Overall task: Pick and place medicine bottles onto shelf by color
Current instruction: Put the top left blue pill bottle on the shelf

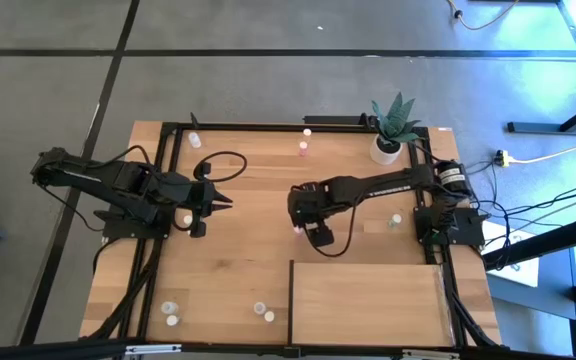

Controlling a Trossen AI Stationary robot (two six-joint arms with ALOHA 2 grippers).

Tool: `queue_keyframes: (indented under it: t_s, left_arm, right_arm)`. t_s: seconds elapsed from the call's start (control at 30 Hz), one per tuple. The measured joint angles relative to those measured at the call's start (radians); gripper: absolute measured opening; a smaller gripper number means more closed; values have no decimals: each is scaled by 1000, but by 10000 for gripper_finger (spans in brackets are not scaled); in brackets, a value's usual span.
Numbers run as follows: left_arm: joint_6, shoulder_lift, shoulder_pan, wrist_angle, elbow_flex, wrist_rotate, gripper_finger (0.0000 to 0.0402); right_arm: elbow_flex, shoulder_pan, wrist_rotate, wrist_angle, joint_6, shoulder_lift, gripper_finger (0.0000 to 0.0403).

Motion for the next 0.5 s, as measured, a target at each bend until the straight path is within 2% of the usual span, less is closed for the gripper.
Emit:
queue_keyframes:
  t_s: [0.5]
  left_arm:
    - [0,0,0,0,0,0,47]
  right_arm:
    - [0,-19,0,30,-3,51,328]
